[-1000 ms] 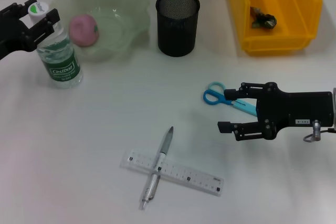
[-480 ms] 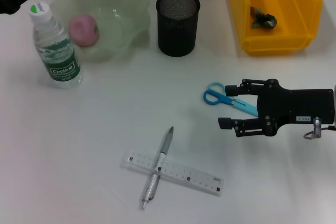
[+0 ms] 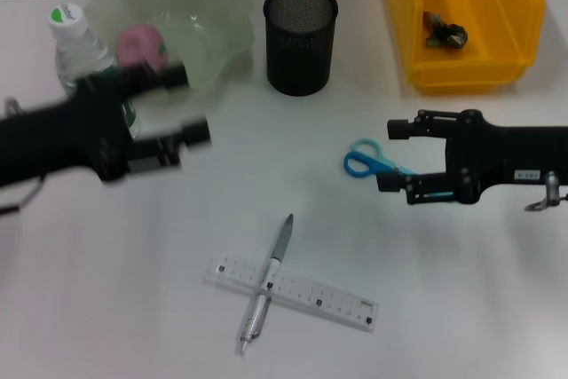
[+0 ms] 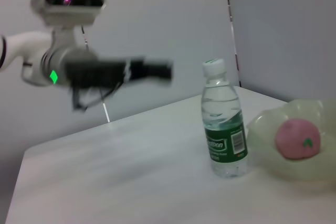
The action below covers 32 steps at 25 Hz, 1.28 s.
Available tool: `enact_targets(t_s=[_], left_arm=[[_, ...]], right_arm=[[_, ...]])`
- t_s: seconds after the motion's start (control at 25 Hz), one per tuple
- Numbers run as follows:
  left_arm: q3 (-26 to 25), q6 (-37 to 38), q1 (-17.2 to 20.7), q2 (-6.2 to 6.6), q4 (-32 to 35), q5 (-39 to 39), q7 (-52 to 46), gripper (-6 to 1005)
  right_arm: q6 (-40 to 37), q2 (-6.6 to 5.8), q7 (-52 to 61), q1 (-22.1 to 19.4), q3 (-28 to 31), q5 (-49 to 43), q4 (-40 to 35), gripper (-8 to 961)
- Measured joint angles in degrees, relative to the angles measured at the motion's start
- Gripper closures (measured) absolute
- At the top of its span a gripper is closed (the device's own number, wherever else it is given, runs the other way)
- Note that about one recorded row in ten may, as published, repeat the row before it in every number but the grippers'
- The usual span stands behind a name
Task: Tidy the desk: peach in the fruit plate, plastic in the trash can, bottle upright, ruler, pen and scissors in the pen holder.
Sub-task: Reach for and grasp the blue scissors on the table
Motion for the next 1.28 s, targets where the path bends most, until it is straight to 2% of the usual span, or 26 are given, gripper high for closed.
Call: enact_targets(t_s=[0.2, 0.28, 0.48, 0.6, 0.72, 0.96, 1.28], left_arm=[[0.17, -0.96, 0.97, -1.59, -2.45, 6.0, 6.28, 189], [0.16, -1.28, 1.03, -1.76, -4.32, 6.59, 8.73, 189], [0.13, -2.73, 1.1, -1.97, -6.53, 8.76, 12.34, 189], [0.11, -3.88, 1.11, -2.13, -6.54, 10.05, 12.45, 189], [0.08, -5.6, 1.1, -2.47, -6.58, 12.15, 12.64, 189], [0.08, -6.19, 0.92, -2.9, -6.59, 12.83, 12.45, 189], [-0.09, -6.26, 1.05, -3.09, -6.59, 12.87, 12.11, 189]], right_arm=[[-0.15, -0.29, 8.88, 0.72, -1.14, -1.01, -6.17, 143], [-0.12, -0.37, 15.06, 1.67, -2.49, -3.18, -10.11, 145], [-0.63, -1.33, 33.05, 6.98, -9.76, -13.46, -19.67, 148], [-0.7, -1.49, 40.32, 11.04, -14.27, -20.5, -21.86, 150], [-0.69, -1.14, 45.54, 15.49, -18.18, -28.37, -21.69, 152], [2.49, 1.9, 48.71, 21.39, -23.41, -40.26, -18.14, 156], [12.87, 2.34, 51.55, 22.85, -31.68, -40.41, -11.28, 162]])
